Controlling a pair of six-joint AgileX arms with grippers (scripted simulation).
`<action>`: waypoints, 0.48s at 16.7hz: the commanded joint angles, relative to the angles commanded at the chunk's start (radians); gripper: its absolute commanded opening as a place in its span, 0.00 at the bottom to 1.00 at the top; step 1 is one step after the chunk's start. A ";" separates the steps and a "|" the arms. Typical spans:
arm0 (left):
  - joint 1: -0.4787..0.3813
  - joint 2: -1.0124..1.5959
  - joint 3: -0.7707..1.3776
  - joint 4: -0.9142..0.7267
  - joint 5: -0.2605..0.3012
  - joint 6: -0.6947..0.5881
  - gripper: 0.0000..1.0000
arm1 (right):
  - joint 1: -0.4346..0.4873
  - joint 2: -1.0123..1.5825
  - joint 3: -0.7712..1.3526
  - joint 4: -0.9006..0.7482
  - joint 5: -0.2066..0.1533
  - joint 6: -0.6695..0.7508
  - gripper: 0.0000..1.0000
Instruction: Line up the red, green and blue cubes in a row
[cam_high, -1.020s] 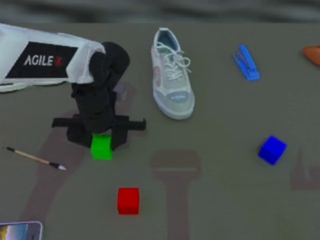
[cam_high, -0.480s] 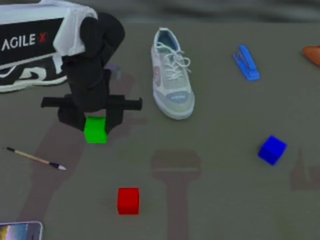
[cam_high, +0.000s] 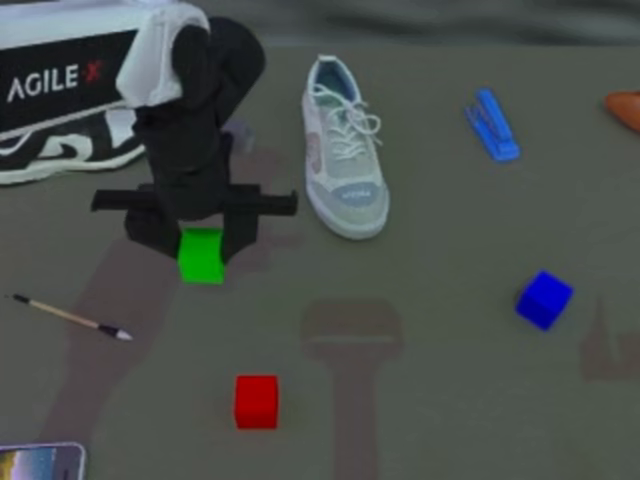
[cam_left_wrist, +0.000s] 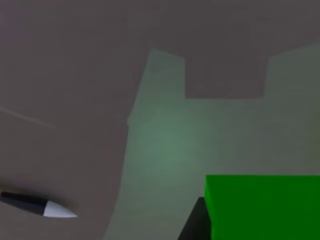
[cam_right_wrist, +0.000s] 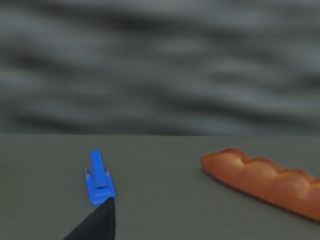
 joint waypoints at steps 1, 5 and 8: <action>-0.031 0.002 0.006 -0.007 -0.001 -0.034 0.00 | 0.000 0.000 0.000 0.000 0.000 0.000 1.00; -0.207 0.003 0.031 -0.041 -0.004 -0.244 0.00 | 0.000 0.000 0.000 0.000 0.000 0.000 1.00; -0.348 -0.005 0.048 -0.064 -0.006 -0.411 0.00 | 0.000 0.000 0.000 0.000 0.000 0.000 1.00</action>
